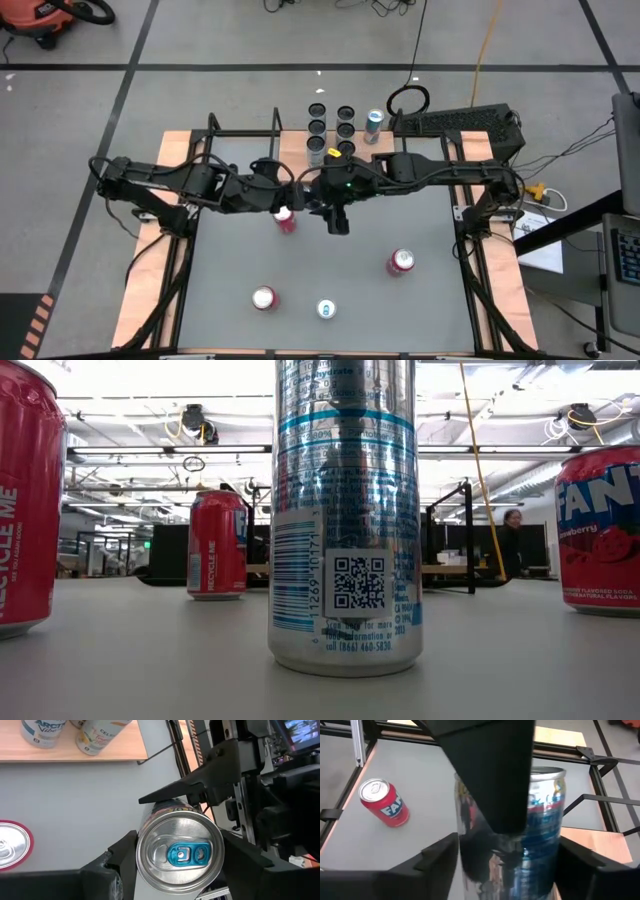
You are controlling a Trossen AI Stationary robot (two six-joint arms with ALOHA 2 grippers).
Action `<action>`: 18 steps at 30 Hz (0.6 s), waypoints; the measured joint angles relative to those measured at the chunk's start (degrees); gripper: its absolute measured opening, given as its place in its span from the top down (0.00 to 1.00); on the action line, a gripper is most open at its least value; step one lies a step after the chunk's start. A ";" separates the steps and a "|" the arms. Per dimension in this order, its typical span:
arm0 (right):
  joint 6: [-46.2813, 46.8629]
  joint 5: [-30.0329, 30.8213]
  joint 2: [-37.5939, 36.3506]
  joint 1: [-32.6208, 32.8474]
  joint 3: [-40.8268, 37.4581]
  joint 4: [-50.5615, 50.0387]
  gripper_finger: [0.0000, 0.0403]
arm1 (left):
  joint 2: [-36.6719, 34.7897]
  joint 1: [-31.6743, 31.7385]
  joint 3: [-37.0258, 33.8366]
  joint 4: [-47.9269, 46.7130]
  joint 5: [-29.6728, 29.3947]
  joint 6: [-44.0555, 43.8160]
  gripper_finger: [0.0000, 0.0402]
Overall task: Place canned beverage on shelf
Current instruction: Put the top blue soda can aligned with the other blue soda can on the shelf
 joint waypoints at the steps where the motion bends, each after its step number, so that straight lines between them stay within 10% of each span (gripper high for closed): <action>1: -0.01 0.00 0.00 -0.02 0.00 -0.01 0.39 | 0.00 0.00 0.00 0.00 0.08 0.00 0.47; 18: 0.27 -1.15 -1.81 -0.22 0.00 -0.82 0.53 | -2.28 0.07 -0.04 6.95 -6.28 7.69 0.24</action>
